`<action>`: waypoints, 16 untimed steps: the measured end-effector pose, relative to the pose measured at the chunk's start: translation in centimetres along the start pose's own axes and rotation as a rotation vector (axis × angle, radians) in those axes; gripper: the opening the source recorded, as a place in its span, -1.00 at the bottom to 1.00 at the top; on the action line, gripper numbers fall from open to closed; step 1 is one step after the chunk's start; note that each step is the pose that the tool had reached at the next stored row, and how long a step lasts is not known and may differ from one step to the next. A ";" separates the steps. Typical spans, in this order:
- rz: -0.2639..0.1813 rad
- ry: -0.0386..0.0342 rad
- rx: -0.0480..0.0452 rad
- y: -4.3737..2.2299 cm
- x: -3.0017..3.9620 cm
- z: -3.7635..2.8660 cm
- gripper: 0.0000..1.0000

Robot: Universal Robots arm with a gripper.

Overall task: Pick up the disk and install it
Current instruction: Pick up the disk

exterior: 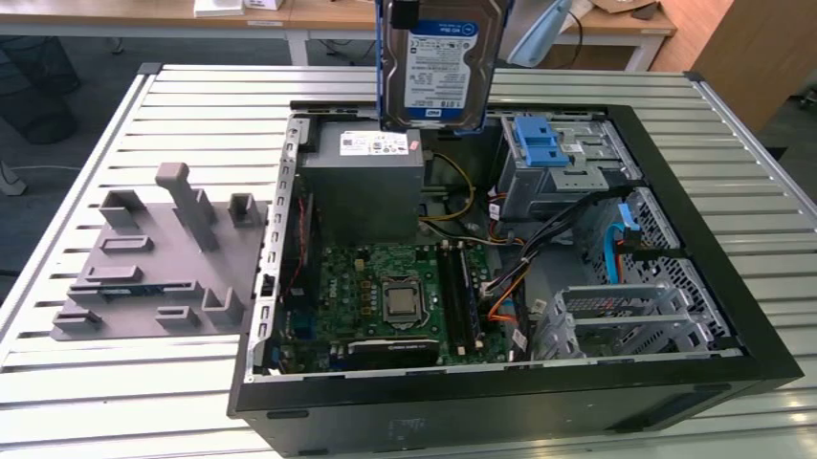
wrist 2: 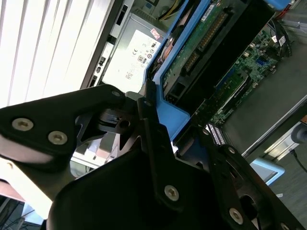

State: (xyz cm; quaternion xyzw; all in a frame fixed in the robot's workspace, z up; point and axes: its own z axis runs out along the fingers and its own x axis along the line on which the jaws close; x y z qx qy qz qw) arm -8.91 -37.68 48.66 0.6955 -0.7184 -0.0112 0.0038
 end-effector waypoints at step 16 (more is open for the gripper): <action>0.000 0.0000 0.0000 -0.01 0.42 -0.01 -0.27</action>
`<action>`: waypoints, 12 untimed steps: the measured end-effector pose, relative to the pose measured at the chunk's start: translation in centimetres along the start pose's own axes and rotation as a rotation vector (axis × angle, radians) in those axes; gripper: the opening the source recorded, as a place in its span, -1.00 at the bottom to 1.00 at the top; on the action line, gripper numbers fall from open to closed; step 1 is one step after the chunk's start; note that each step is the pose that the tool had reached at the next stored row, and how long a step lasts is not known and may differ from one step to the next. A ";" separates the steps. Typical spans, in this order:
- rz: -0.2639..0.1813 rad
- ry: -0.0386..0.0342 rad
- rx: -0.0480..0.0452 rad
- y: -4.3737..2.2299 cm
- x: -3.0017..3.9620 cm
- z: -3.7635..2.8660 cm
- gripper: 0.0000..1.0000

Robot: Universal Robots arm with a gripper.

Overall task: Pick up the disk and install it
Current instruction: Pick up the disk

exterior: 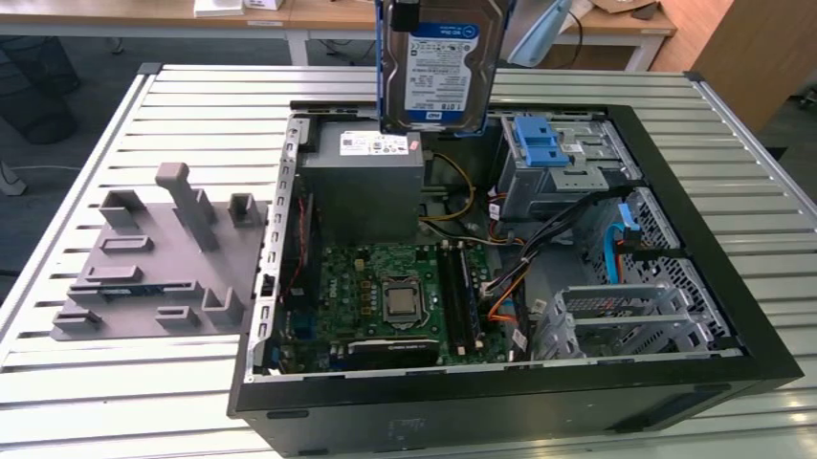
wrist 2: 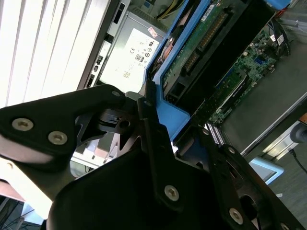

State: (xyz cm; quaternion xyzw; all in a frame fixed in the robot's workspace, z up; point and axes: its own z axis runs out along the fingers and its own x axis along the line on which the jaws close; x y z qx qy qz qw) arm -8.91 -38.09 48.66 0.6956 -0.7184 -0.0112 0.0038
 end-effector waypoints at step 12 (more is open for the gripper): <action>0.000 0.0000 0.0001 -0.01 0.53 0.00 -0.27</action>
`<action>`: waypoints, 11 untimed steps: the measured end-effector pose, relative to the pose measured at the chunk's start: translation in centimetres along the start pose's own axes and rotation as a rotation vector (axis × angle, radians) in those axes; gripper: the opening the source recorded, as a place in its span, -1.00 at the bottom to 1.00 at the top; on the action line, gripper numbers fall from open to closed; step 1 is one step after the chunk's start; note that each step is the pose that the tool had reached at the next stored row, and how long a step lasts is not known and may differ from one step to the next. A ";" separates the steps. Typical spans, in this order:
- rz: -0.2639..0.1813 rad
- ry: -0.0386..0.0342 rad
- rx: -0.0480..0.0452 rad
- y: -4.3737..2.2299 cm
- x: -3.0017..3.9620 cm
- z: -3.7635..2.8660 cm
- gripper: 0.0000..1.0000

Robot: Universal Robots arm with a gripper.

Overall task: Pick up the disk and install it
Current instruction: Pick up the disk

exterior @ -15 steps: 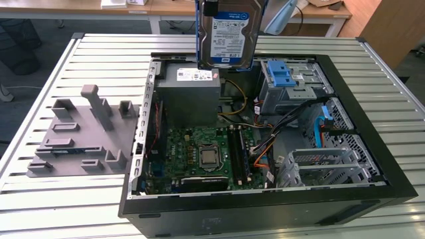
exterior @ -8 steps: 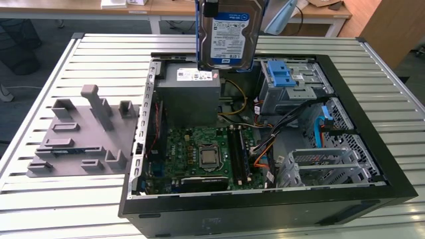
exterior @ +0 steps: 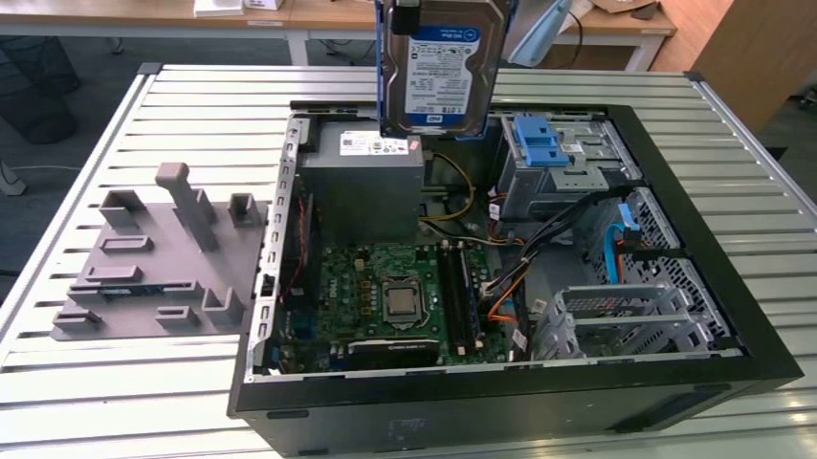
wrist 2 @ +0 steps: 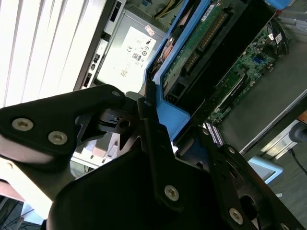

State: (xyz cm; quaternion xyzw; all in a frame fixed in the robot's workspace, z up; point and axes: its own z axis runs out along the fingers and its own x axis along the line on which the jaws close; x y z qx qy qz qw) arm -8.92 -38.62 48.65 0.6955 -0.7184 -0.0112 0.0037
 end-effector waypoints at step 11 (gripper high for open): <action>0.000 0.0000 0.0000 -0.02 0.53 0.00 -0.27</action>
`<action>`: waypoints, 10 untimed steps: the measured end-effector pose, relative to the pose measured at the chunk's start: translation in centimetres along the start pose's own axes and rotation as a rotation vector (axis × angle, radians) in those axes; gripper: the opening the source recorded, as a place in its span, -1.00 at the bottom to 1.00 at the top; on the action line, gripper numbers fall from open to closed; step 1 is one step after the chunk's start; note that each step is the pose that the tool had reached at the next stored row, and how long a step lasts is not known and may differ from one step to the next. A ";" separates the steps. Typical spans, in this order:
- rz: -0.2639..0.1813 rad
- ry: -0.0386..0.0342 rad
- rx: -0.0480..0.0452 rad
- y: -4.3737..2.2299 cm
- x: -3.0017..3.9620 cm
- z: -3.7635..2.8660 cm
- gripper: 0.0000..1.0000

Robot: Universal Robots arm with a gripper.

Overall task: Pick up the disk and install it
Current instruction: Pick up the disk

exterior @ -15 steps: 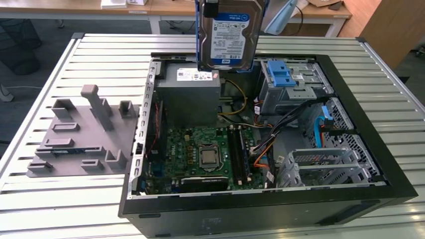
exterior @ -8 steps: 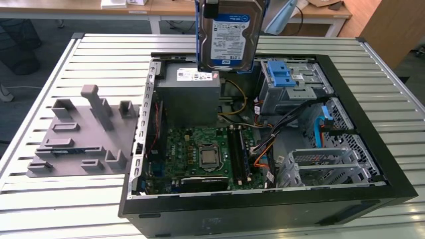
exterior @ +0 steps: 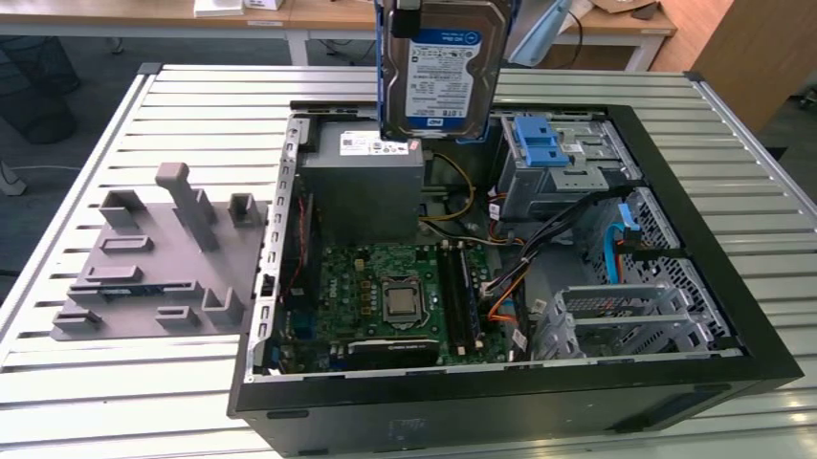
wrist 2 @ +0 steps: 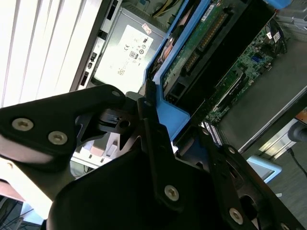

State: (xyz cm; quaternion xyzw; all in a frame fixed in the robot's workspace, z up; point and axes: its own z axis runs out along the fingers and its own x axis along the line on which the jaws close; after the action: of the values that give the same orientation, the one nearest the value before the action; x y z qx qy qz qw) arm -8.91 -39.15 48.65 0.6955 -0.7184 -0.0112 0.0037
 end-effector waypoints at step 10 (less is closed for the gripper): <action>0.000 0.0000 0.0000 -0.02 0.57 -0.01 -0.27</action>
State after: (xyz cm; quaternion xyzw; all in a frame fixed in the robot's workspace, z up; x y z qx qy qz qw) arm -8.91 -39.71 48.65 0.6955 -0.7184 -0.0112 0.0037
